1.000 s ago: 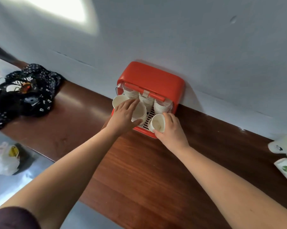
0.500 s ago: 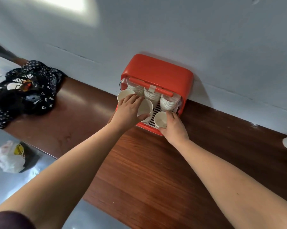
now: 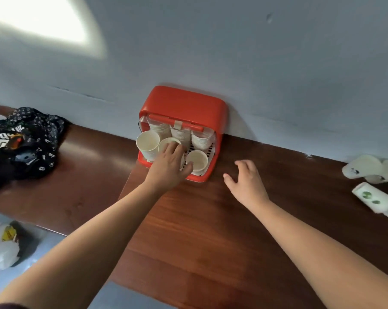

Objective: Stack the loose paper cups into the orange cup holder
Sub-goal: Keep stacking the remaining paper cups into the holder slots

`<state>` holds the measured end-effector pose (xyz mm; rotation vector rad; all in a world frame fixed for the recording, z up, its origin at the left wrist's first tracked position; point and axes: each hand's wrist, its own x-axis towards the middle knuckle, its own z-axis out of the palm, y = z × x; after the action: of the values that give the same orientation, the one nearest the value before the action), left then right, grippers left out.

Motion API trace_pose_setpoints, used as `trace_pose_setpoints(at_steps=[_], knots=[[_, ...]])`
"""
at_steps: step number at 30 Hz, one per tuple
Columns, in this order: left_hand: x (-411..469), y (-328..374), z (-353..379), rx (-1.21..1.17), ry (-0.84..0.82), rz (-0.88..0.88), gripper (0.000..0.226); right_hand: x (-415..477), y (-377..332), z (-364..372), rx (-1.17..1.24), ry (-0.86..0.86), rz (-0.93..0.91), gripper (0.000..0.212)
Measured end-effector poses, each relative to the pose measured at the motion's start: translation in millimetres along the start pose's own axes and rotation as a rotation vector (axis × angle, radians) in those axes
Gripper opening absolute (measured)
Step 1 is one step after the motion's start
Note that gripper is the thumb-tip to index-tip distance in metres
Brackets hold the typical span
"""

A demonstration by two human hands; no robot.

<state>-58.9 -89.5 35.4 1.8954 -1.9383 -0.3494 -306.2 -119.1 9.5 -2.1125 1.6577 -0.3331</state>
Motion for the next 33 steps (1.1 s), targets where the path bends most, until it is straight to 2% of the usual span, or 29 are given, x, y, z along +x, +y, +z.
trace_pose_setpoints(at_steps=[2, 5, 15, 20, 26, 29, 33], knots=[[1.4, 29.8, 13.6, -0.003, -0.155, 0.063, 0.040, -16.3, 36.0, -24.5, -0.045, -0.009, 0.064, 0.058], [21.1, 88.1, 39.0, 0.006, -0.283, 0.129, 0.047, -37.1, 96.8, -68.1, -0.104, 0.015, 0.161, 0.058], [110.7, 334.0, 154.3, -0.103, -0.385, 0.217, 0.050, -96.2, 309.1, -213.0, -0.114, 0.169, 0.458, 0.055], [141.8, 404.2, 215.2, -0.083, -0.409, 0.293, 0.055, -93.9, 367.1, -223.9, -0.106, 0.110, 0.412, 0.062], [169.0, 444.6, 287.1, -0.013, -0.493, 0.278, 0.059, -74.5, 405.8, -190.6, -0.316, 0.040, 0.236, 0.060], [172.3, 446.9, 307.8, 0.083, -0.520, 0.258, 0.049, -69.1, 418.6, -174.7, -0.359, 0.012, 0.197, 0.055], [171.0, 437.5, 317.2, 0.155, -0.477, 0.255, 0.032, -63.6, 421.4, -160.4, -0.535, -0.018, 0.126, 0.048]])
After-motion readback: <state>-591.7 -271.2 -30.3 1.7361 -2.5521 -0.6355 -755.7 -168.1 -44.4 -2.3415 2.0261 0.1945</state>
